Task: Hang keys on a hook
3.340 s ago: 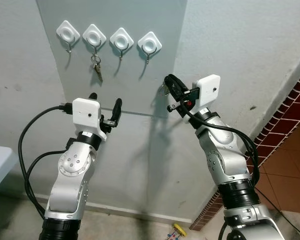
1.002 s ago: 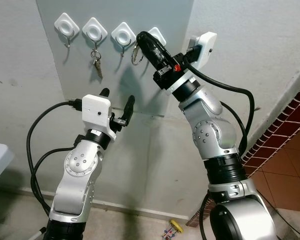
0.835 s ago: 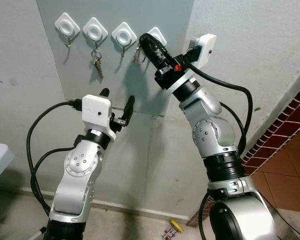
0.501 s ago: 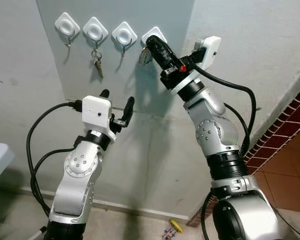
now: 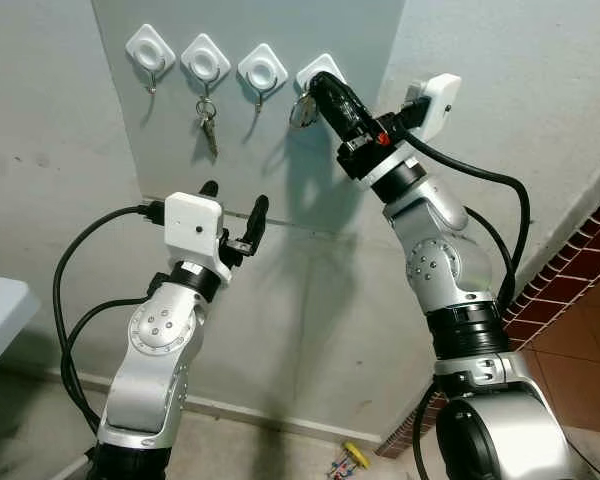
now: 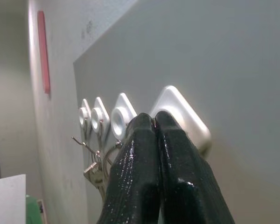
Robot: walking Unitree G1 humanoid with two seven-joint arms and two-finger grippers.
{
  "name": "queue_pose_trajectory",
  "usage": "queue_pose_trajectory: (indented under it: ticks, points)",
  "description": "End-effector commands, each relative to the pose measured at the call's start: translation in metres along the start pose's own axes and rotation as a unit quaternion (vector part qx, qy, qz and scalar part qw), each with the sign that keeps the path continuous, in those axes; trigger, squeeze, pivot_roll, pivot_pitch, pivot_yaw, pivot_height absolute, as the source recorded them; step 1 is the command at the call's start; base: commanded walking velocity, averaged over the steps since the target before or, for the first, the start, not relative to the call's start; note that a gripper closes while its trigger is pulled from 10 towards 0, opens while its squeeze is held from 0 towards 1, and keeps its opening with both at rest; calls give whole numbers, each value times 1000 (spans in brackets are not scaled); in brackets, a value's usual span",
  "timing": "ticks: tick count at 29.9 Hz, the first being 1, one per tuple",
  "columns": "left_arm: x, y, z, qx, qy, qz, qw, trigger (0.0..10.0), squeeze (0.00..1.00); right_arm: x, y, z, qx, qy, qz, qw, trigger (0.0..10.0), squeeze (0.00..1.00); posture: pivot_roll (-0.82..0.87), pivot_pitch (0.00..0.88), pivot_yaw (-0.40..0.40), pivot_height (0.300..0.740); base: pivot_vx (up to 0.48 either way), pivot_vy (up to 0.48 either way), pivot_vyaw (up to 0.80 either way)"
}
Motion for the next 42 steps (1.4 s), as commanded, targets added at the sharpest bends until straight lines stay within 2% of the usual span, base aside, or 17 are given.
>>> queue_pose_trajectory:
  ticks: [1,8,19,25,27,34,38,42]
  points:
    - [-1,0,6,2,-8,-1,1000,10000,0,-15,-10,13,-10,-20,-14,1000,10000,0,-21,0,-69,740,0,0,0]
    - [0,0,7,1,-8,-4,1000,10000,0,-30,-12,8,-14,-4,-14,1000,10000,0,-23,0,-64,740,0,0,0]
    - [0,1,7,-2,-8,-2,1000,10000,0,-34,-8,1,-21,26,-4,999,10000,0,-25,0,-60,740,0,0,0]
    - [0,1,7,-1,-6,0,1000,10000,0,-26,4,5,5,13,24,1000,10000,0,-23,0,-62,740,0,0,0]
    - [0,2,7,-1,-7,2,1000,10000,0,-21,14,3,29,23,56,998,10000,0,-22,0,-65,740,0,0,0]
    - [0,2,7,0,-7,4,1000,10000,0,-10,34,5,53,22,103,993,10000,0,-21,0,-66,740,0,0,0]
    - [0,2,8,-2,-8,6,1000,10000,0,0,39,9,60,11,113,992,10000,0,-18,0,-72,740,0,0,0]
    - [0,2,8,-3,-9,8,1000,10000,0,7,36,15,59,-7,100,993,10000,0,-14,0,-76,740,0,0,0]
Point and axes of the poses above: a point about 5 cm out from each wrist's last joint towards the gripper, its own x axis pointing out of the wrist towards the gripper, its own z axis along the axis of the wrist's last joint, y = z × x, the point moved 3 cm from there along x, pointing out of the wrist towards the gripper, and after that the axes turned 6 degrees about x, right-handed, at the moved point
